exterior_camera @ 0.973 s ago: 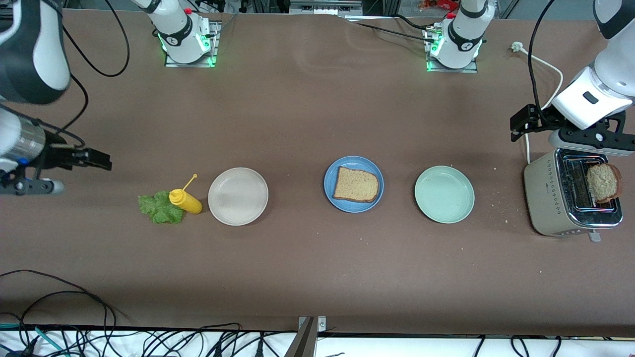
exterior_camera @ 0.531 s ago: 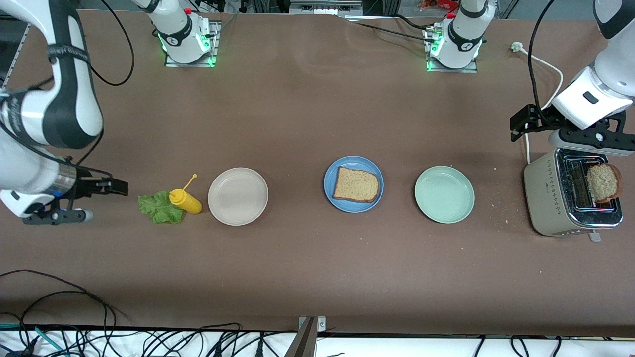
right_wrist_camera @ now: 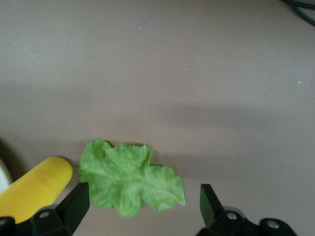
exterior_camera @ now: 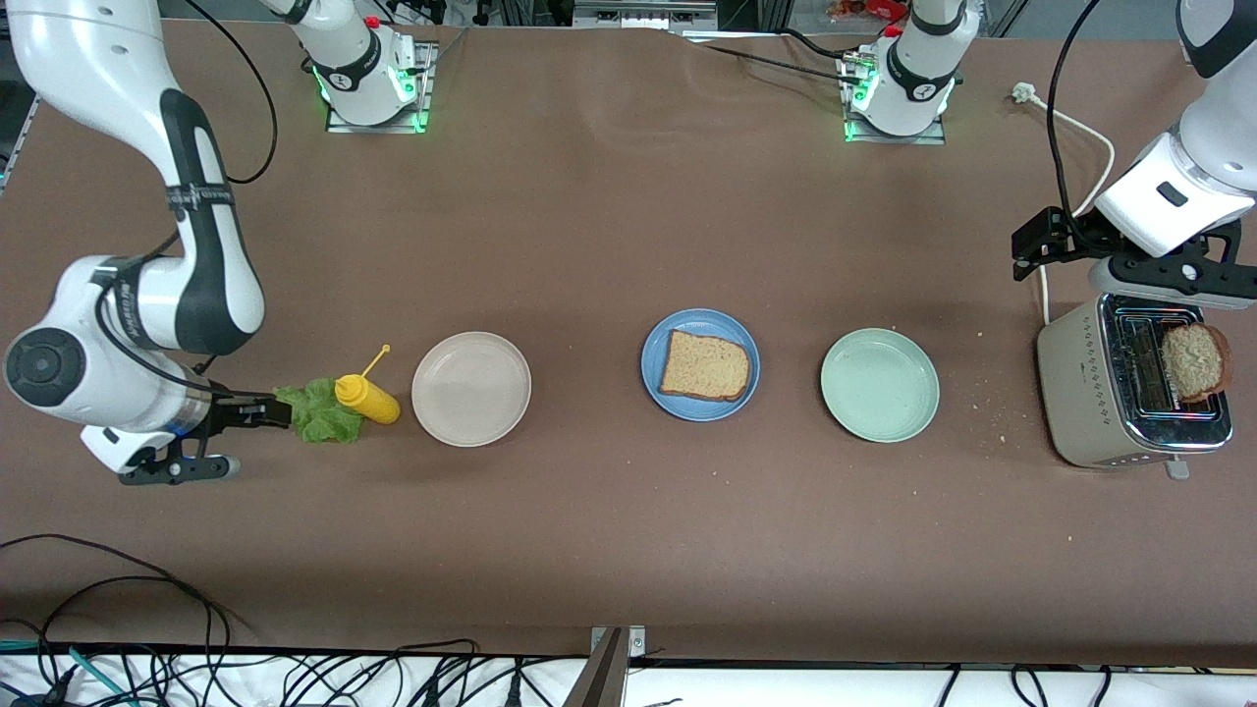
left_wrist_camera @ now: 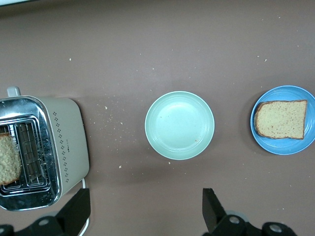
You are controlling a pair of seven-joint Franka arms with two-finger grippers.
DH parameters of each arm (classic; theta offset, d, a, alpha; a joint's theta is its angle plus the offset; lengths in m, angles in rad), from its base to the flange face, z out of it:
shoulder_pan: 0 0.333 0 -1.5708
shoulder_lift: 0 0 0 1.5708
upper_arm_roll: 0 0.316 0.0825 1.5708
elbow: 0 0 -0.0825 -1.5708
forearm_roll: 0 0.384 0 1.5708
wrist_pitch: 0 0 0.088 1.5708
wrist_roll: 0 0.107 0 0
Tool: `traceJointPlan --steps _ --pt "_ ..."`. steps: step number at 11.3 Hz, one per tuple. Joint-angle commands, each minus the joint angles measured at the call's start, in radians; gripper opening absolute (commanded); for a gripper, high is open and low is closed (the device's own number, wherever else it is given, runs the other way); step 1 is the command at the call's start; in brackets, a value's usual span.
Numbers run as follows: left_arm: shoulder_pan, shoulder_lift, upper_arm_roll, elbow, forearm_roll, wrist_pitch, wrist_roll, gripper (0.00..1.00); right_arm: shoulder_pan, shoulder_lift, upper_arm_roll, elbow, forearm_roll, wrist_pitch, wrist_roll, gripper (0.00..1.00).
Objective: Make sandwich in blue plate with both arms
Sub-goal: 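Reach the right gripper down to the green lettuce leaf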
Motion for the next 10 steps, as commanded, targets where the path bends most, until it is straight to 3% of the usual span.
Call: traceJointPlan --steps 1,3,5,9,10 --pt "-0.003 -0.019 0.005 -0.009 0.015 -0.009 -0.012 1.00 -0.003 0.073 0.003 -0.007 -0.003 0.139 -0.015 1.00" --pt "-0.001 -0.019 0.006 -0.009 0.015 -0.009 -0.012 1.00 -0.001 0.067 0.008 -0.139 -0.003 0.308 -0.009 1.00" --pt "-0.001 -0.020 0.006 -0.009 0.015 -0.009 -0.012 1.00 -0.003 0.056 0.022 -0.228 -0.002 0.386 -0.007 1.00" --pt "-0.001 -0.019 0.006 -0.008 0.015 -0.010 -0.013 1.00 -0.003 0.058 0.030 -0.299 -0.002 0.462 -0.007 1.00" --pt "-0.001 -0.019 0.006 -0.008 0.015 -0.010 -0.013 1.00 -0.003 0.058 0.030 -0.299 -0.003 0.462 -0.016 0.89"
